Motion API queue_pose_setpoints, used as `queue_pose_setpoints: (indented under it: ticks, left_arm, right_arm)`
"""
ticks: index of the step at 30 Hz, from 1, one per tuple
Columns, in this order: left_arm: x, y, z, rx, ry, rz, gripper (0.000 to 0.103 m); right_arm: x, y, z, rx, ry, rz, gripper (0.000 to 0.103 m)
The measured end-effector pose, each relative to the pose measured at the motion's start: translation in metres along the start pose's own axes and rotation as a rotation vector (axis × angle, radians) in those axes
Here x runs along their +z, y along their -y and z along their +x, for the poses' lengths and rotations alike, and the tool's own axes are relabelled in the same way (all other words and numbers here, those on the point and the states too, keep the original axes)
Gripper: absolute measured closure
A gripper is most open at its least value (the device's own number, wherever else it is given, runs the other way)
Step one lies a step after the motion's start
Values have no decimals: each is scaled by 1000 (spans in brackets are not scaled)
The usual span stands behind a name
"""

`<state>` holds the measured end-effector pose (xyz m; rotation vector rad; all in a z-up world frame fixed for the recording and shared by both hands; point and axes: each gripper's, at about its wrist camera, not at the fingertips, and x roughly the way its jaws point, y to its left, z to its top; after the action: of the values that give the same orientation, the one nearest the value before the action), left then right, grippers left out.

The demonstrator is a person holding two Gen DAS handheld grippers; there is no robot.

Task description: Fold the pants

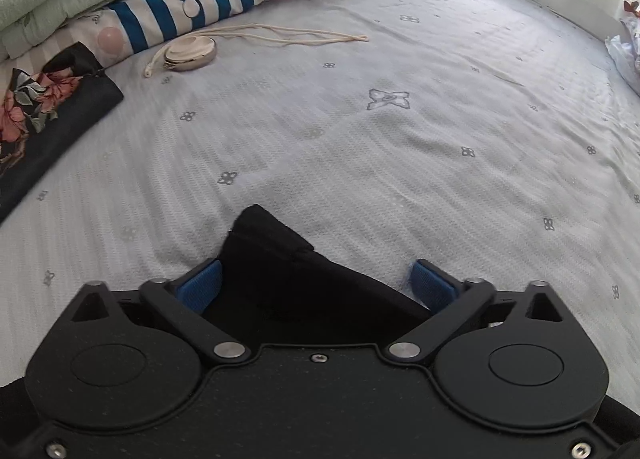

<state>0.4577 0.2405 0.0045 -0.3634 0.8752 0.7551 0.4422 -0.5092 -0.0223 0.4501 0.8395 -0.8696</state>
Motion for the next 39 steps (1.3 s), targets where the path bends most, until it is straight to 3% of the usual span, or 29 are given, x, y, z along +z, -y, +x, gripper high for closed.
queue_pose_setpoints:
  ticks: [2,3,4,5,8,11,17,25,31,39]
  left_arm:
    - [-1,-6,-8,20,24,-12,43]
    - [-1,-10,-11,33,34,-14,53]
    - [0,-17,-13,29,38,-19,61]
    - [0,-22,-16,2,40,-22,66]
    - [-4,-28,-28,-62,56,14,82]
    - [-4,-36,-39,-94,43,9,88]
    - [-2,-65,-66,-158,38,-16,92]
    - [-8,-106,-109,-221,56,6,92]
    - [-19,-140,-135,-246,66,10,92]
    - [-48,-190,-149,-242,32,26,93]
  right_arm:
    - [2,9,-8,-18,11,16,52]
    - [3,16,-10,-7,7,31,60]
    - [4,22,-12,-8,3,44,78]
    - [4,30,-14,9,1,58,87]
    - [4,56,-19,69,-28,136,101]
    - [-2,84,-29,127,-30,187,101]
    - [-21,150,-45,252,-57,278,101]
    - [-36,208,-93,398,-15,271,101]
    - [-51,249,-131,440,21,254,101]
    - [-90,305,-147,454,-67,249,101]
